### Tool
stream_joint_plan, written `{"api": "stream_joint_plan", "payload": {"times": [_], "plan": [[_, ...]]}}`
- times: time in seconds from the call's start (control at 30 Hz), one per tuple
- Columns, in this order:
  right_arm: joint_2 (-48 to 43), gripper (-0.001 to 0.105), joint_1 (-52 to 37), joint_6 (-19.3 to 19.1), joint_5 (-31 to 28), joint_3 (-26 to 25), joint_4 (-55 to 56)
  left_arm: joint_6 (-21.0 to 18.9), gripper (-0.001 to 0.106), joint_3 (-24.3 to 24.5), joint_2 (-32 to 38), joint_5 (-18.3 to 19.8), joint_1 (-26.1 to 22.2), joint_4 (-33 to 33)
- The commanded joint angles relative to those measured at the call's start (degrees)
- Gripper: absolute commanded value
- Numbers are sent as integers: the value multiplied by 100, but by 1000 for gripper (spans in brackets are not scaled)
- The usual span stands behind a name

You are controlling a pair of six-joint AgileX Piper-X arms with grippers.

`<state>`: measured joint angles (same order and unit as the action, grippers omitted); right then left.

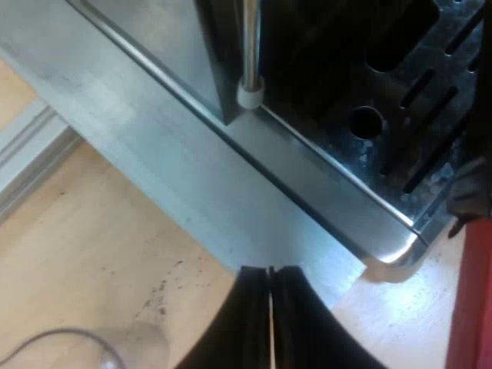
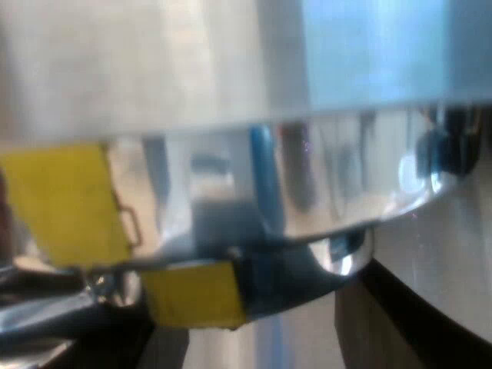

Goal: Put the handle in the coffee machine

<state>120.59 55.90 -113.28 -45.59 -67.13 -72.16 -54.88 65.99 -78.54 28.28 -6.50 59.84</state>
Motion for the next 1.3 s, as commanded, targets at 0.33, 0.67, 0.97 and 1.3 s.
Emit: {"api": "stream_joint_plan", "payload": {"times": [0.33,0.67,0.97,1.3], "plan": [[-175,47,-23,27,-74,-82,-570,122,1,24,3,254,506,717],[-175,47,-23,27,-74,-82,-570,-14,0,-123,353,780,566,966],[-175,47,-23,27,-74,-82,-570,-119,0,-857,763,845,1091,851],[-267,47,97,-16,-427,63,-478,-723,0,-882,862,845,1480,556]]}}
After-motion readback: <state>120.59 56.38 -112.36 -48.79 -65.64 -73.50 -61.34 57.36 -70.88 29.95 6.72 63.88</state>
